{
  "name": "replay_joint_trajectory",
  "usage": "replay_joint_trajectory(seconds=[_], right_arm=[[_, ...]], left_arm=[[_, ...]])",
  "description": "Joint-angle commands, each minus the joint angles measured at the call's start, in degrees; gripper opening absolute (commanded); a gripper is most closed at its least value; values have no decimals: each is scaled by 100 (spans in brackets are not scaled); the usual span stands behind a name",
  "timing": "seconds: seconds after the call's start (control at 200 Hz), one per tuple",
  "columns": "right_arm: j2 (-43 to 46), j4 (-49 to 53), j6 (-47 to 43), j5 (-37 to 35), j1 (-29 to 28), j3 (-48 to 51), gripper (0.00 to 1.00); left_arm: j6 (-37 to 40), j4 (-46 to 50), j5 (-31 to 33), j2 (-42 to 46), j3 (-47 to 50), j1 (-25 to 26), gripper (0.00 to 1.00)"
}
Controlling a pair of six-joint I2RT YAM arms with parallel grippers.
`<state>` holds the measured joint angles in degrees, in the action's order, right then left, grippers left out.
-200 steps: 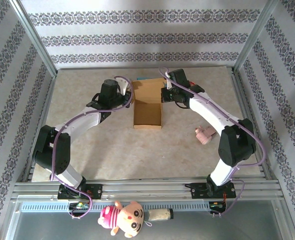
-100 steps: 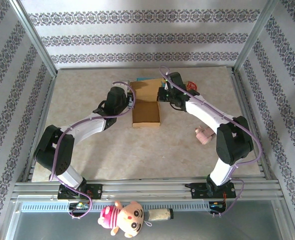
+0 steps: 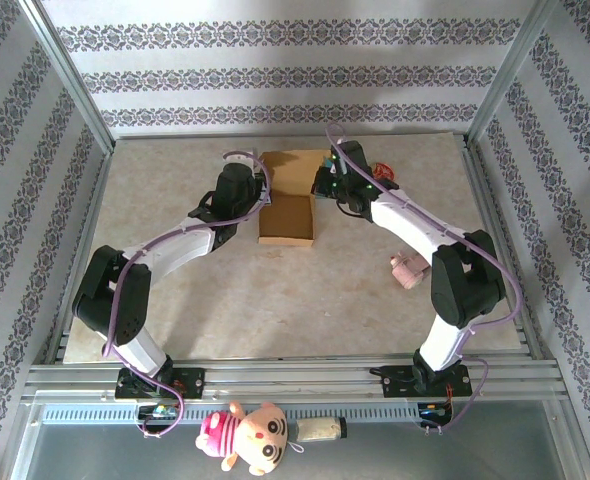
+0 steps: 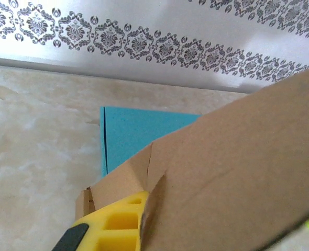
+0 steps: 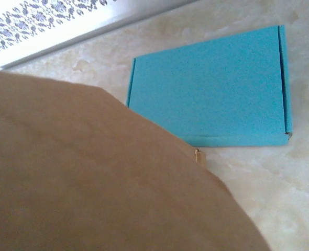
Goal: Fold the paper box
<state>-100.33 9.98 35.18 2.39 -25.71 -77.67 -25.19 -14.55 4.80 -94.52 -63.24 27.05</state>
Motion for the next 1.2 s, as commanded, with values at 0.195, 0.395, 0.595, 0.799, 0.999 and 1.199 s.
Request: replay_joint_trajectory(seconds=[0.195,0.395,0.595,0.799,0.999,1.199], right_arm=[[-201,-233,165,207,-96,-297,5],[-171,-716,-486,-413,-344,161,1],[-231,-1005,-604,-546,-420,477,0],[-268,-1138,-731,-676,-504,699,0],[-328,-1138,-868,-760,-531,844,0],[-320,-1078,-904,-833,-597,944,0]], left_arm=[[-250,91,29,-119,-19,55,0],[-393,224,79,-137,122,55,0],[-436,-46,-99,-93,429,55,0],[-654,-359,-155,-33,832,55,0],[-762,-638,-285,-40,1106,56,0],[-857,-757,-364,12,1310,57,0]])
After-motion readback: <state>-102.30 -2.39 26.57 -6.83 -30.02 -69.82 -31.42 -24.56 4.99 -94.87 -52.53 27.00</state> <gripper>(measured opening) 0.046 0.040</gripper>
